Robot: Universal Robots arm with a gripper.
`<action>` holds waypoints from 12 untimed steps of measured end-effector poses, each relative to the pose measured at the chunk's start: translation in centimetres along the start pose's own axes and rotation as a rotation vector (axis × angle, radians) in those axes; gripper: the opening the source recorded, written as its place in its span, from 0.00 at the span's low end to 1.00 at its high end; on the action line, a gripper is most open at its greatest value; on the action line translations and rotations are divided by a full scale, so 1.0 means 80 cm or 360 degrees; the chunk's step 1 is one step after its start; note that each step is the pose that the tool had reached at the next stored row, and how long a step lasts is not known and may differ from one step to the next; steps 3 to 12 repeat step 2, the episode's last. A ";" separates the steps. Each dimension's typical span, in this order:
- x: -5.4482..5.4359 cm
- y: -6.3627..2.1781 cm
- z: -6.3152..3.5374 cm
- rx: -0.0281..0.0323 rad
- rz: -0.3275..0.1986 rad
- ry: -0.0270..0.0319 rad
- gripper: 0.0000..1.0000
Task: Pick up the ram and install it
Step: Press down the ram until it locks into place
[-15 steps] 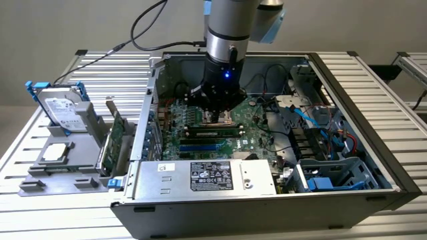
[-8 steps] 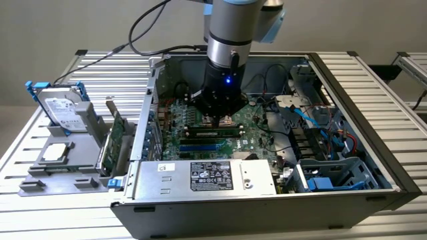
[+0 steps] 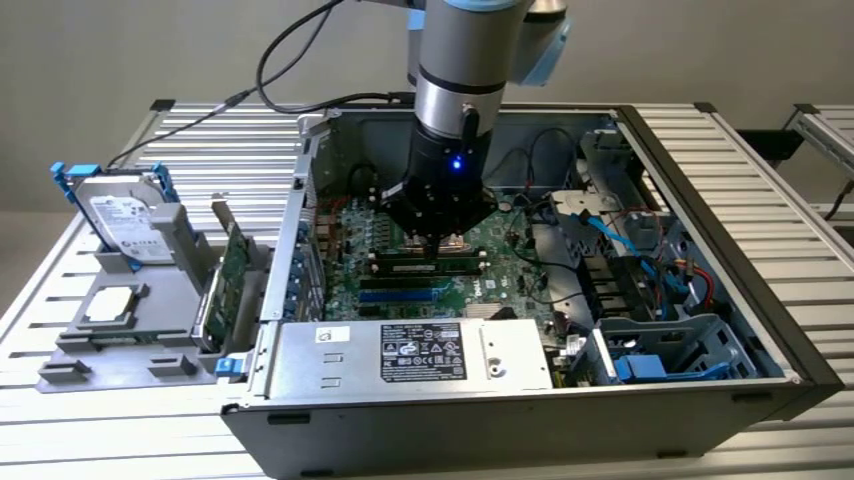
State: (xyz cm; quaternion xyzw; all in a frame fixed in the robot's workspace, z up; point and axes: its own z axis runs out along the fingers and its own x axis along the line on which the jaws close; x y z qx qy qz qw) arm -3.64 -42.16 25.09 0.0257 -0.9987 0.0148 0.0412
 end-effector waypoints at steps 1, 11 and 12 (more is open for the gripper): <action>0.000 0.000 0.000 -0.00001 0.0000 0.00000 0.11; 0.000 0.000 0.000 -0.00001 0.0000 0.00000 0.11; 0.000 0.000 0.000 -0.00001 0.0000 0.00000 0.11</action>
